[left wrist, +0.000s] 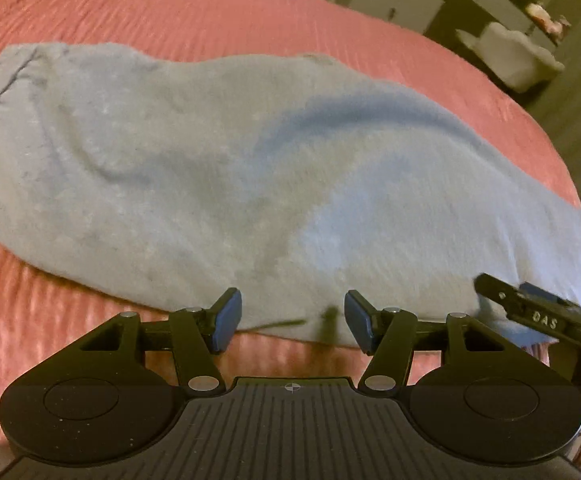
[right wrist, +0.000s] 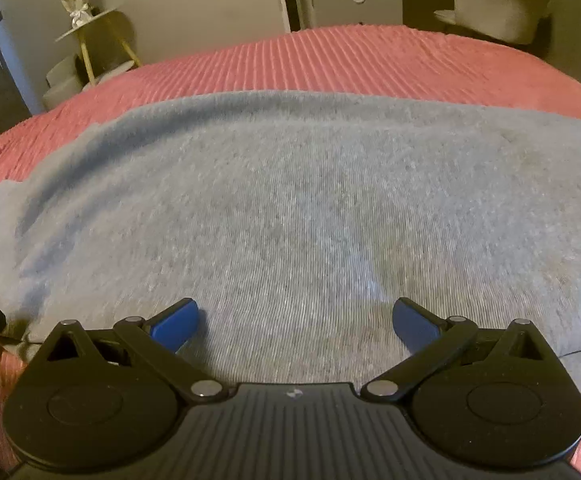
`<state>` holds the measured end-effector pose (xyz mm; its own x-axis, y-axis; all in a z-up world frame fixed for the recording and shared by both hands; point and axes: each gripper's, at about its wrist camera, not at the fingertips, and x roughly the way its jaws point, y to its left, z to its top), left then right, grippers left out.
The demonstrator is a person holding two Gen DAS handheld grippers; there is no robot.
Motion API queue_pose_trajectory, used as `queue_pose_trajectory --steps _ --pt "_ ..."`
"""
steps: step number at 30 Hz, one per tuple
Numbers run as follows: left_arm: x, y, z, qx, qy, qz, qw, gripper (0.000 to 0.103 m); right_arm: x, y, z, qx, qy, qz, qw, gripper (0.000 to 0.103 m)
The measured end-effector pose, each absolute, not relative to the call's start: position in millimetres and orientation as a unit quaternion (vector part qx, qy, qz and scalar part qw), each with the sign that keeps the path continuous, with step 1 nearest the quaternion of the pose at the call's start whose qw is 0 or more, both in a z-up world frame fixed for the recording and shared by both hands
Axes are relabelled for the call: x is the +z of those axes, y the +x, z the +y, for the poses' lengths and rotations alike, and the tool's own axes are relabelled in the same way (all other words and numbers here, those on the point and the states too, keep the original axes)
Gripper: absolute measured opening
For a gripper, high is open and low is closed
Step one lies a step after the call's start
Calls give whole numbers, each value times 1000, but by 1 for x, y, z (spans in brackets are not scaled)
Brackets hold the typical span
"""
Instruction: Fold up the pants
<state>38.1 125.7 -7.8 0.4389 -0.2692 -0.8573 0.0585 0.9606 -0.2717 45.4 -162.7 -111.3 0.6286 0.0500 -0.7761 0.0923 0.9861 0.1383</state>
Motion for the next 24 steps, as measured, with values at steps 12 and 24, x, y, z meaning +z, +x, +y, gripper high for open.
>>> queue_pose_trajectory --steps 12,24 --pt "-15 44 108 -118 -128 515 839 77 -110 0 -230 -23 378 415 827 71" --pt "-27 48 143 -119 -255 525 803 74 -125 1 -221 8 459 435 774 51"
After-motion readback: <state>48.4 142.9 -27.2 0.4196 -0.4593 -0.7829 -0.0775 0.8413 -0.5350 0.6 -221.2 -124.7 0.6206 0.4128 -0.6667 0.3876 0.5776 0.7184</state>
